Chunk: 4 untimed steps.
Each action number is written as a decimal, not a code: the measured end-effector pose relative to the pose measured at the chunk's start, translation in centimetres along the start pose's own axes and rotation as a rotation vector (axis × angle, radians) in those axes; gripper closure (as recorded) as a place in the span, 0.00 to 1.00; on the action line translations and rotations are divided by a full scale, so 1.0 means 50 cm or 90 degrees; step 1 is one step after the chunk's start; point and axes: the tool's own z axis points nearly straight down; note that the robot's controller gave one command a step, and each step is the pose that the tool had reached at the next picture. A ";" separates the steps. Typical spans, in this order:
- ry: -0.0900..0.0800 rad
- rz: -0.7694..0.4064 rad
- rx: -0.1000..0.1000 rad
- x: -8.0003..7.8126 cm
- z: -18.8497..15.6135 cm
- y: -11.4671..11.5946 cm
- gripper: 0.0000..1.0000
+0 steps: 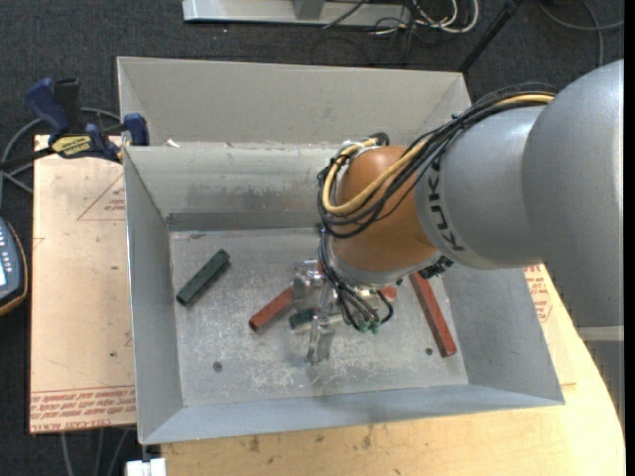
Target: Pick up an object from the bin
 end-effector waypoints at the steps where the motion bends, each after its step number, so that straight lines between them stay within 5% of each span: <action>1: -0.004 -0.034 0.000 -0.121 0.053 0.007 0.00; 2: -0.003 -0.033 0.000 -0.118 0.048 0.007 1.00; 3: -0.004 -0.245 -0.001 -0.152 0.018 0.108 1.00; 4: -0.008 -0.244 0.001 -0.166 -0.335 0.068 1.00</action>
Offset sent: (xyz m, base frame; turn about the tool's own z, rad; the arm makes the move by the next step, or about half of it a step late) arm 0.0576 0.0047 -0.0253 -0.0544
